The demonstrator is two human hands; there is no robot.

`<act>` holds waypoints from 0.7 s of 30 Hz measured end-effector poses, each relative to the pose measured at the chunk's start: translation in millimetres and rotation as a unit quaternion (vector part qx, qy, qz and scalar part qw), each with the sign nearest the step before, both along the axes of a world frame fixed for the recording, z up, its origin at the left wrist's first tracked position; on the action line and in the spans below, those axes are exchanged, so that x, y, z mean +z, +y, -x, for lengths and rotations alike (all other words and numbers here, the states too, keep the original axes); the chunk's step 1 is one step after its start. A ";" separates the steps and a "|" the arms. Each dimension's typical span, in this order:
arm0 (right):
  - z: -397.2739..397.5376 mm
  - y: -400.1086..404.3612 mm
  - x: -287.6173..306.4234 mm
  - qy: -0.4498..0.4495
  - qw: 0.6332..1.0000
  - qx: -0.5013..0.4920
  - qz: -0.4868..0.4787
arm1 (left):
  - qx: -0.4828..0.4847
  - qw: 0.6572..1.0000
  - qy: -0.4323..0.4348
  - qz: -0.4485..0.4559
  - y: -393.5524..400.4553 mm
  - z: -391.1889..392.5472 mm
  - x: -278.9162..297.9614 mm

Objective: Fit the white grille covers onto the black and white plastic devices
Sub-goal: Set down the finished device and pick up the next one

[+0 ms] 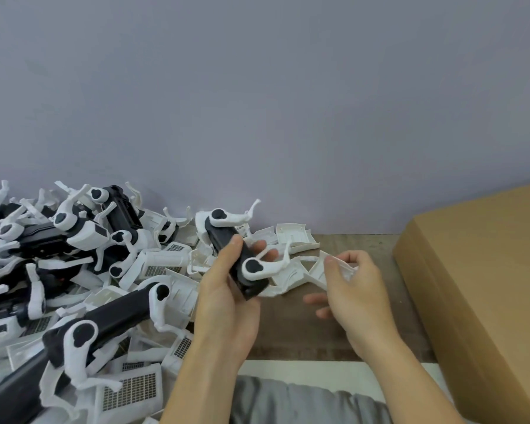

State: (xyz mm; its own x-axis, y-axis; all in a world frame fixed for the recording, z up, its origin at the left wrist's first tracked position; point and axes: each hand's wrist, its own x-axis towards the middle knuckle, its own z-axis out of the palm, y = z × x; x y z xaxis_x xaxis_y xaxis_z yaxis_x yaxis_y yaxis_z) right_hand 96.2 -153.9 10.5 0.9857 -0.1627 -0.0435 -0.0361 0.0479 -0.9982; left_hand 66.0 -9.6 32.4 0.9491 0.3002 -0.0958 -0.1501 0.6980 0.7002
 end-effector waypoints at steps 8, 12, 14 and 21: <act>-1.5 -0.4 5.5 -0.053 0.995 -0.009 -0.083 | -0.013 0.950 0.112 -0.291 -11.1 0.9 -10.8; 1.1 6.1 8.5 -0.091 0.993 0.001 -0.075 | -0.024 0.954 0.098 -0.283 -15.8 -2.7 -11.4; 4.7 9.1 10.7 -0.117 0.990 0.023 -0.080 | -0.031 0.957 0.071 -0.278 -18.2 -2.6 -13.3; 15.7 20.6 15.1 -0.228 0.969 0.059 0.069 | -0.081 0.958 0.038 -0.273 -24.9 -3.0 -15.9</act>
State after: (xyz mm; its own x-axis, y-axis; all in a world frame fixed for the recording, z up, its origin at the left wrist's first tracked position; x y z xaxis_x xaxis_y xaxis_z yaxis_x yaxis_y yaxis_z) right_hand 80.5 -133.3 25.6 0.9096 -0.0211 0.4151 0.4130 -0.0651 -0.9084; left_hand 69.0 -34.6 16.4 0.9839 0.1747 -0.0366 -0.0054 0.2341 0.9722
